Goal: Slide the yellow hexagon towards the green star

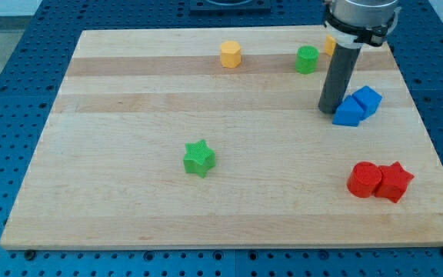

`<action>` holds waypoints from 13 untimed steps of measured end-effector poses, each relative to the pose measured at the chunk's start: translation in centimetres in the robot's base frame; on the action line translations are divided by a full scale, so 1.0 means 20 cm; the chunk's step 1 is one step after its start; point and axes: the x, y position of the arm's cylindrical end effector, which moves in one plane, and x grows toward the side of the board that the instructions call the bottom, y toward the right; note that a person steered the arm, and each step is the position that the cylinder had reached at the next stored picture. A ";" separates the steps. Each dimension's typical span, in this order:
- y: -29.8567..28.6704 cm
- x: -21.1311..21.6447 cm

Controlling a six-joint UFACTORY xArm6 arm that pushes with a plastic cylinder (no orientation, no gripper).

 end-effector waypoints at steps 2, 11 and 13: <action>-0.22 0.00; -0.67 -0.68; -0.88 -0.85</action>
